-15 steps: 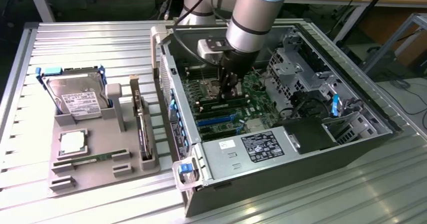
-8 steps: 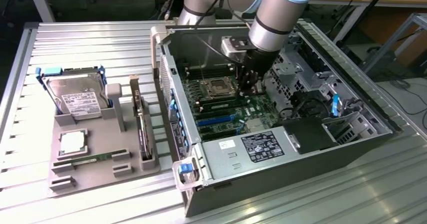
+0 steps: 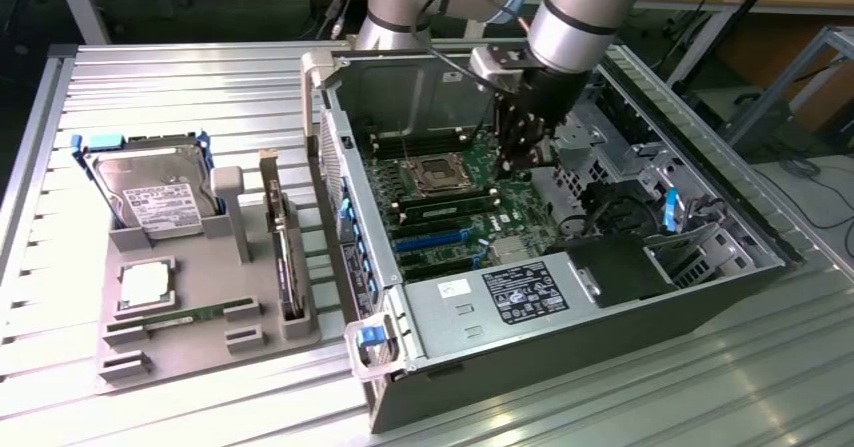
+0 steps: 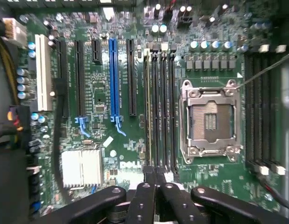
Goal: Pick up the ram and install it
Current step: 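Press down the ram until it locks into place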
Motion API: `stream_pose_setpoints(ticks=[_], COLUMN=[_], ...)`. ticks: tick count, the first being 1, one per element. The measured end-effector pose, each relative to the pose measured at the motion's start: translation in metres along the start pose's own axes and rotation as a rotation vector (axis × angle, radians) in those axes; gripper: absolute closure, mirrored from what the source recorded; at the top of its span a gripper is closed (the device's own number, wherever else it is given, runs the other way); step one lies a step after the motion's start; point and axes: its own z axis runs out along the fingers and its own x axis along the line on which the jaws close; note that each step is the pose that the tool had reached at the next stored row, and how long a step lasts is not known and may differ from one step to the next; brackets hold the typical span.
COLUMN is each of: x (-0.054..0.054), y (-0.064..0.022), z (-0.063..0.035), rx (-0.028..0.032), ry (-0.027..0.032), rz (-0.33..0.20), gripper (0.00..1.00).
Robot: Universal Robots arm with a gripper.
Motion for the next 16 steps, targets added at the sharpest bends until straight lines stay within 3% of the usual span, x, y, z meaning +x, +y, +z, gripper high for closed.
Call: stream_pose_setpoints(ticks=[8, 16], x=[-0.001, -0.001], y=[0.0014, 0.0015], z=[-0.0455, -0.0471], rx=[0.0004, 0.0011], ry=[0.0011, 0.0009], rz=[0.016, 0.016], gripper=[0.9, 0.9])
